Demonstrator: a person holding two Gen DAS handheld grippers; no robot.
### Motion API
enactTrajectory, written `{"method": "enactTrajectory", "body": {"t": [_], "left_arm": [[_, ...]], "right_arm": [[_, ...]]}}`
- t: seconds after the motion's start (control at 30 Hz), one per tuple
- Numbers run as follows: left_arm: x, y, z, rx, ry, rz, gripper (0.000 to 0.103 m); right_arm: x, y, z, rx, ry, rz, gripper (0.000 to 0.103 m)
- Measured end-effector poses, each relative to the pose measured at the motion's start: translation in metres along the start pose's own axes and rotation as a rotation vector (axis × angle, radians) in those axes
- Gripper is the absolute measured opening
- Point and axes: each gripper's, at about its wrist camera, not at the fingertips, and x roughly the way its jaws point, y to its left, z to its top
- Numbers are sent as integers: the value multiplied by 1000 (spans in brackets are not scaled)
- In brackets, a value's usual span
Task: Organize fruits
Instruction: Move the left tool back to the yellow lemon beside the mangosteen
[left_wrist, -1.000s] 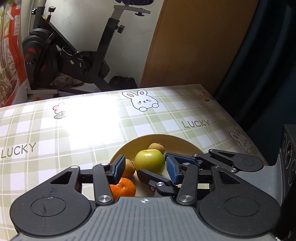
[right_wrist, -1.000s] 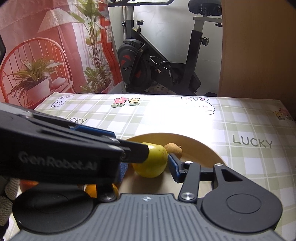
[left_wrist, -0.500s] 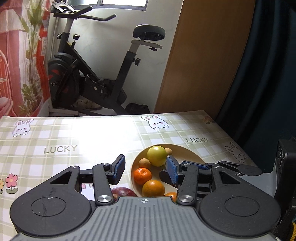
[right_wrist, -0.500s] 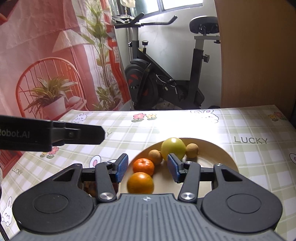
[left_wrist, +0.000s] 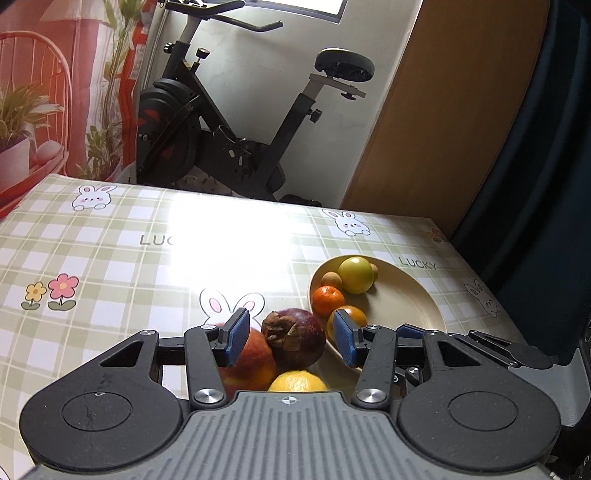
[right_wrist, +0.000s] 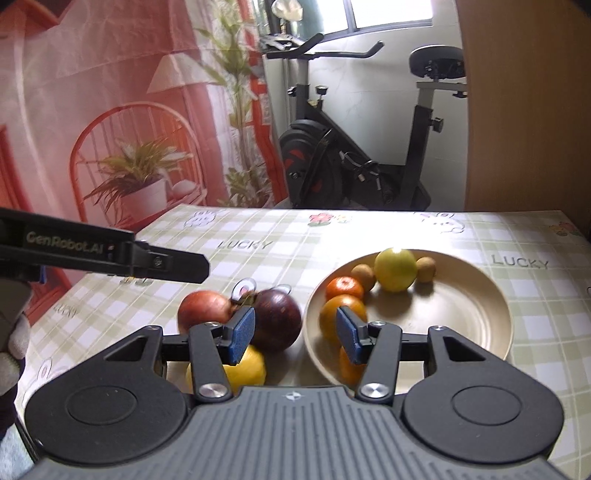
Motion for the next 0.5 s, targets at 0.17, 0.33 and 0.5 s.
{"method": "enactTrajectory", "body": {"t": [0.17,0.33,0.5], "left_arm": [[1,10,-14,-33,34,-10,52],[1,14,-20,-38,49,-22,52],[4,16,-30,-76,72,-56,53]], "right_arm": [[3,10,-15,-29,58,27,52],[6,22,-23,-57,85,45,53],[14,32,-27,-85,103,71,65]]}}
